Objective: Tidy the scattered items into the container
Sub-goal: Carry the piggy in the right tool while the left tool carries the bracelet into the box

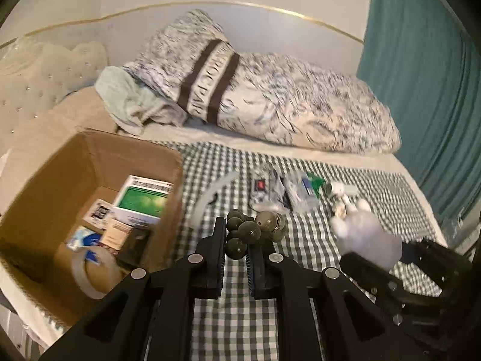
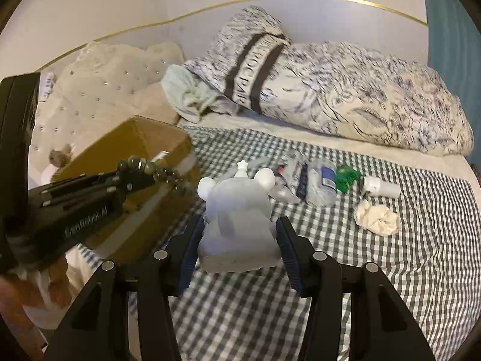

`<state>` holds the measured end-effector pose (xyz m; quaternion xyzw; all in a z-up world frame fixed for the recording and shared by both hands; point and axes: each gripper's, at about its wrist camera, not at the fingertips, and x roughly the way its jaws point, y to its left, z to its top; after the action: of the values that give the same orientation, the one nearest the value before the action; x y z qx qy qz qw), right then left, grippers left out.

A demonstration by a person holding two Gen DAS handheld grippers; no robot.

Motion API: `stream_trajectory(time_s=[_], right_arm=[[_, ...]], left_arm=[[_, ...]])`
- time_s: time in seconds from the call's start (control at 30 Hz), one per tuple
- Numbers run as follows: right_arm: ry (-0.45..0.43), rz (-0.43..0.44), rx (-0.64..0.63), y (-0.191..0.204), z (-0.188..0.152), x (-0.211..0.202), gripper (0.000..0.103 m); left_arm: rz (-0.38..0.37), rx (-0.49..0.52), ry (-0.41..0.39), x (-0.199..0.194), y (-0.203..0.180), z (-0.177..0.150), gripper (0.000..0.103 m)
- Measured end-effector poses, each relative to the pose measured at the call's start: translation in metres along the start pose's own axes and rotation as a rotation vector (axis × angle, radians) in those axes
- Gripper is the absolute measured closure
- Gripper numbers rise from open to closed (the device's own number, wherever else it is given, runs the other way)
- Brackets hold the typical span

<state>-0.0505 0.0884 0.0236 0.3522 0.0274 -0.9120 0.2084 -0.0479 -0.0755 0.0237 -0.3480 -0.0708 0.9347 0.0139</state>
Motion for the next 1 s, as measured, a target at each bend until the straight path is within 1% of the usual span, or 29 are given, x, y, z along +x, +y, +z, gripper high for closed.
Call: stream_trajectory(time_s=[0.1, 0.2, 0.3, 0.43, 0.53, 0.6, 0.7, 0.87, 0.9, 0.97, 1.0], right_arm=[[-0.020, 0.028, -0.022, 0.017, 0.008, -0.008, 0.053], [-0.029, 0.059, -0.042, 0.036, 0.015, -0.009, 0.053], [-0.028, 0.103, -0.070, 0.059, 0.026, -0.003, 0.053], [-0.016, 0.155, -0.115, 0.092, 0.042, 0.017, 0.053], [0.010, 0.198, -0.124, 0.111, 0.055, 0.040, 0.053], [0.026, 0.214, -0.134, 0.121, 0.062, 0.055, 0.053], [0.057, 0.222, -0.143, 0.133, 0.068, 0.082, 0.053], [0.107, 0.227, -0.161, 0.148, 0.068, 0.115, 0.054], [0.116, 0.227, -0.162, 0.150, 0.068, 0.121, 0.055], [0.127, 0.235, -0.161, 0.153, 0.067, 0.129, 0.062], [0.126, 0.230, -0.160, 0.153, 0.067, 0.131, 0.062]], left_arm=[[0.020, -0.028, -0.025, -0.020, 0.018, 0.006, 0.092], [0.044, -0.048, -0.036, -0.032, 0.037, 0.013, 0.092], [0.078, -0.076, -0.051, -0.042, 0.062, 0.018, 0.092], [0.138, -0.124, -0.067, -0.046, 0.102, 0.026, 0.092], [0.183, -0.160, -0.061, -0.038, 0.130, 0.029, 0.091], [0.202, -0.178, -0.044, -0.028, 0.145, 0.026, 0.091], [0.207, -0.200, 0.003, -0.008, 0.163, 0.018, 0.091], [0.213, -0.225, 0.066, 0.019, 0.185, 0.005, 0.091], [0.212, -0.227, 0.076, 0.023, 0.188, 0.004, 0.091], [0.216, -0.230, 0.084, 0.029, 0.192, 0.002, 0.091], [0.219, -0.231, 0.084, 0.031, 0.194, 0.002, 0.091]])
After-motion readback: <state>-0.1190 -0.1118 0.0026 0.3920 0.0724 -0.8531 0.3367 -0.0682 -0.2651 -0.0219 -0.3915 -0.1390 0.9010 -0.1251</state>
